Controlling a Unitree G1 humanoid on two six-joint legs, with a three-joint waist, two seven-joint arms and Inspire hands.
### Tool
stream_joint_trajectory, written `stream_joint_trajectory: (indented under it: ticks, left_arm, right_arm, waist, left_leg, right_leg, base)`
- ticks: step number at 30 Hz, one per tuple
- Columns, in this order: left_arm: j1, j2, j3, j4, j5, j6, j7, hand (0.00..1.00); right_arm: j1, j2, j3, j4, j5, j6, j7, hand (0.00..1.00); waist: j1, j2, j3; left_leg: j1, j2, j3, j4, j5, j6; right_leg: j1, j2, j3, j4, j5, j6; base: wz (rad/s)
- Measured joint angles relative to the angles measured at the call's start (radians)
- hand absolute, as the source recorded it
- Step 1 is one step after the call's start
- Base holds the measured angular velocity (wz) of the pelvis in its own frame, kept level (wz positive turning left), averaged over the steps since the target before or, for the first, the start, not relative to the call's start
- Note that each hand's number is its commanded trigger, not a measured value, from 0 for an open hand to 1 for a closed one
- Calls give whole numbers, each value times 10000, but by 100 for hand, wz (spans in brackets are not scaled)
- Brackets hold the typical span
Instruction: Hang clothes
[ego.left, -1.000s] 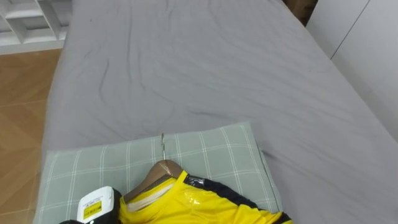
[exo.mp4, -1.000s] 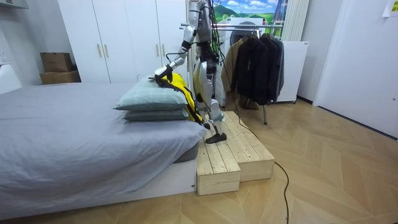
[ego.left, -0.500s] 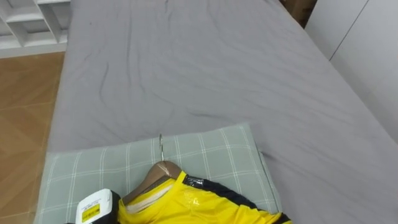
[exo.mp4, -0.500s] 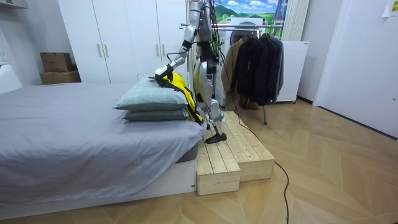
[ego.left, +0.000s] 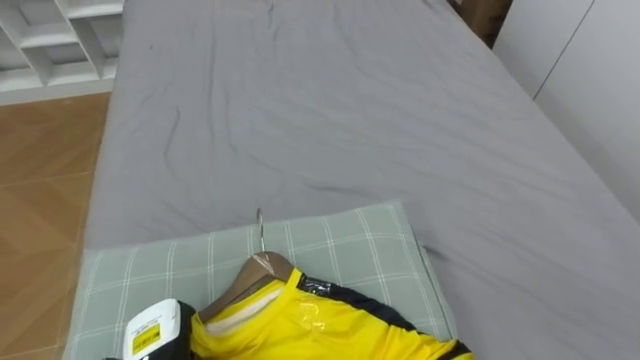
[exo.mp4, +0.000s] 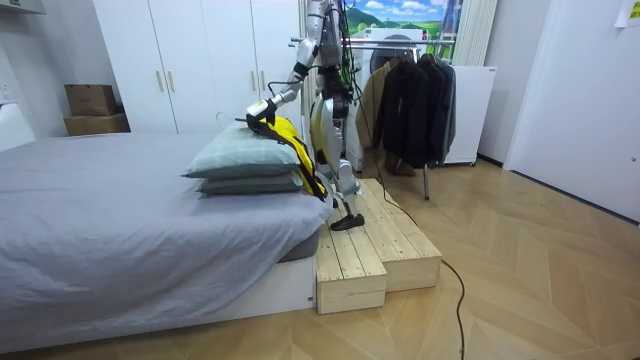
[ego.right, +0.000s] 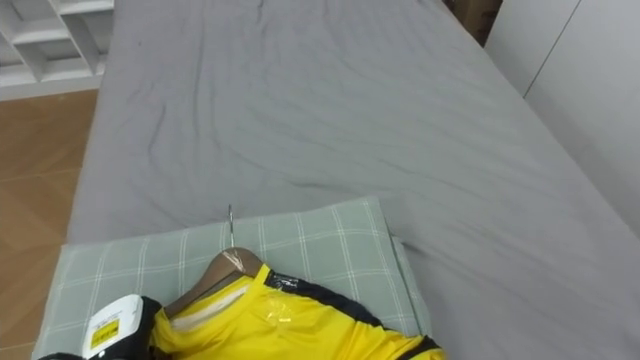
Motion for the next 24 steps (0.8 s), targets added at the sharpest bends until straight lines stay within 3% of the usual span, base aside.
stream_joint_trajectory:
  ticks: [8, 14, 19, 24]
  left_arm:
    - [118, 13, 2, -424, 3, -163, 169, 100]
    - [448, 75, 3, -1715, 11, -76, 210, 100]
    - [650, 179, 2, -2719, -50, -81, 805, 100]
    - [695, 179, 3, -2769, -26, -87, 911, 100]
  right_arm:
    - [86, -11, -5, 12, -20, -82, -79, 0]
    - [253, -66, -5, 13, -5, -103, -87, 0]
    - [332, -96, -1, -1, 31, -99, -127, 0]
    - [437, -99, -20, -5, 28, -80, -157, 0]
  waist:
    - [5, 66, -6]
    - [164, 67, -8]
    - [246, 69, -11]
    - [228, 65, -17]
  left_leg:
    - [206, 22, -192, 5, 0, 0]
    - [221, 19, -186, -3, 0, 0]
    - [404, 21, -202, -21, 0, 0]
    - [708, 19, -186, -92, 0, 0]
  right_leg:
    - [350, 4, -179, -167, 32, 12]
    - [387, 1, -176, -168, 33, 11]
    - [589, -5, -209, -176, 33, 12]
    - [916, 14, -210, -323, 33, 14]
  base:
    - [8]
    - [0]
    - [2]
    - [0]
